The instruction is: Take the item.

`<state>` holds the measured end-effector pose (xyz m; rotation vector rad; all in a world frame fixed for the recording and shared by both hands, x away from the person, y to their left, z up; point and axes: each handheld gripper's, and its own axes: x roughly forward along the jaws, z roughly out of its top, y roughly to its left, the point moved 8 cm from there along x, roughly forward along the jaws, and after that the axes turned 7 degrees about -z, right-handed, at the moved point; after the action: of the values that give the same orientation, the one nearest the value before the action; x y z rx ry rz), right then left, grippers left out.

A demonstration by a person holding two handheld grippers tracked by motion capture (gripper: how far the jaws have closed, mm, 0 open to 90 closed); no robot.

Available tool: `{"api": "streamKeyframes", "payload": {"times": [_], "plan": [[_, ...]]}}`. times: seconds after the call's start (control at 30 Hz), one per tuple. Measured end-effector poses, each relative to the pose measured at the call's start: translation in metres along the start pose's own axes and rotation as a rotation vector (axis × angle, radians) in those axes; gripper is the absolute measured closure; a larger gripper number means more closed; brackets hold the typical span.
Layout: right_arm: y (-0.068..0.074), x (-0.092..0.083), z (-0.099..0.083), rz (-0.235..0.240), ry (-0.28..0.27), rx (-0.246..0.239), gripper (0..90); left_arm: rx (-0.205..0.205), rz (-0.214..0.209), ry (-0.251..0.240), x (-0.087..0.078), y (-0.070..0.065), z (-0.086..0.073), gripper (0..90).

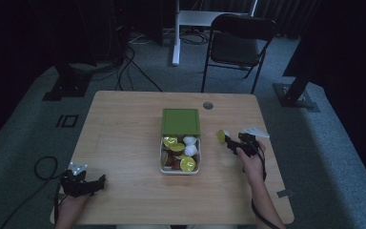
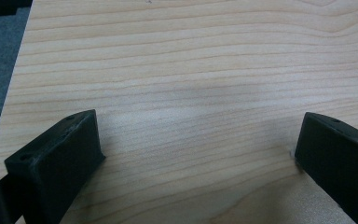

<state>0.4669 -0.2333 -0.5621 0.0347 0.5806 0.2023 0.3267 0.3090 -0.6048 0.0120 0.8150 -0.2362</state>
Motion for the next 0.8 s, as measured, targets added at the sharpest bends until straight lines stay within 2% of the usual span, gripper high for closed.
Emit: {"api": "streamKeyframes", "payload": {"times": [0.17, 0.33, 0.4, 0.8], "plan": [[-0.004, -0.012, -0.009, 0.012, 0.008, -0.024, 26.2, -0.001, 0.0, 0.0, 0.0, 0.0, 0.0, 0.5], [-0.005, -0.022, -0.026, 0.017, 0.043, -0.099, 16.4, -0.002, 0.003, 0.0, 0.0, 0.0, 0.0, 0.5], [-0.006, -0.026, -0.033, 0.018, 0.05, -0.097, 13.0, -0.002, 0.003, 0.0, 0.0, 0.0, 0.0, 0.5], [-0.022, -0.047, -0.054, -0.032, 0.065, -0.073, 13.5, -0.002, 0.004, 0.0, 0.0, 0.0, 0.0, 0.5]]}}
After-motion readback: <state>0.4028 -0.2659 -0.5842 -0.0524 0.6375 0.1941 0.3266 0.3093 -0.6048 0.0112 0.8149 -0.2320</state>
